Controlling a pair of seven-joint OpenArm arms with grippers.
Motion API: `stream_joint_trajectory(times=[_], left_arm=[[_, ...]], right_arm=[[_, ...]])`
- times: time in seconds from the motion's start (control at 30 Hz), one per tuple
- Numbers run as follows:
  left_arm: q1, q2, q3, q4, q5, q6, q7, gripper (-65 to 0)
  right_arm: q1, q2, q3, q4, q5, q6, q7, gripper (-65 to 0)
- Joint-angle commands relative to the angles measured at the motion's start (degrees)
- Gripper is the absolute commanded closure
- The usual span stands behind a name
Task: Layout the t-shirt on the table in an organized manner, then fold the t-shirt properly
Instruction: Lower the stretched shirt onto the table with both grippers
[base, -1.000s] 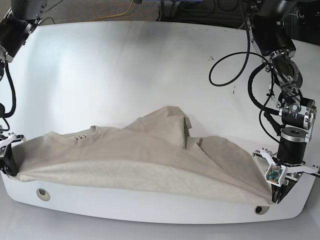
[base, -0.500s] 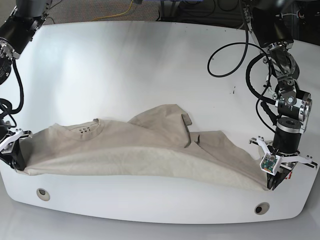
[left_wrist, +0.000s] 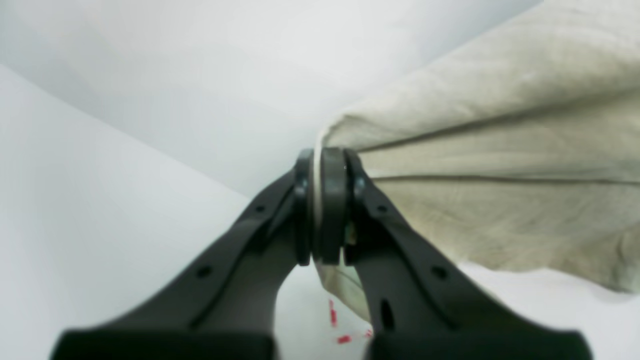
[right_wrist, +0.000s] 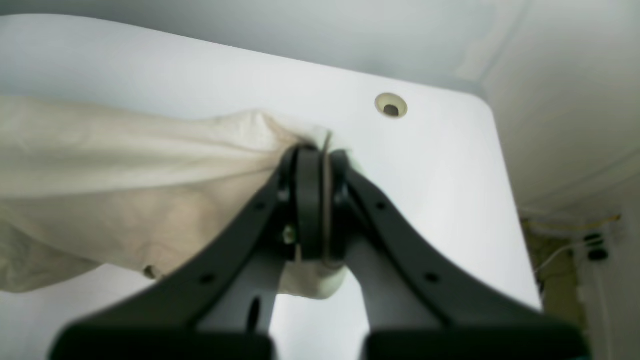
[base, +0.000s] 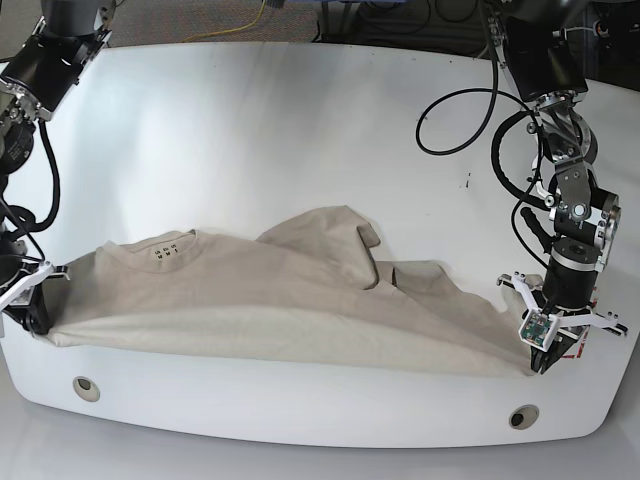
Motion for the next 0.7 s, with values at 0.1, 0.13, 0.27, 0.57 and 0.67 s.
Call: stream_joint_trajectory(times=[0.1, 0.13, 0.27, 0.57, 0.67], left_arm=[[-4.2, -0.4, -0.1, -4.5, -0.2, 1.2, -0.7, 0.0], [-4.8, -0.4, -0.1, -5.6, -0.2, 1.2, -0.7, 0.0], [-6.6, -0.5, -0.1, -9.0, -0.2, 1.2, -0.8, 0.0], [-9.2, -0.3, 0.0, -11.7, -0.2, 1.0, -0.8, 0.0], [-9.1, -0.2, 0.1, -10.5, -0.2, 1.0, -0.6, 0.0]], right_arm=[[1.7, 0.9, -1.2, -3.0, -3.1, -0.3, 5.4, 0.0], [1.8, 0.9, -2.0, -3.8, -3.5, -0.3, 6.4, 0.0], [1.8, 1.0, -3.9, -6.0, -4.6, -0.3, 10.7, 0.0], [4.4, 1.0, -7.8, -9.1, -8.3, -0.3, 12.6, 0.0], [3.6, 1.0, -7.9, -8.9, -8.3, -0.3, 12.6, 0.0]])
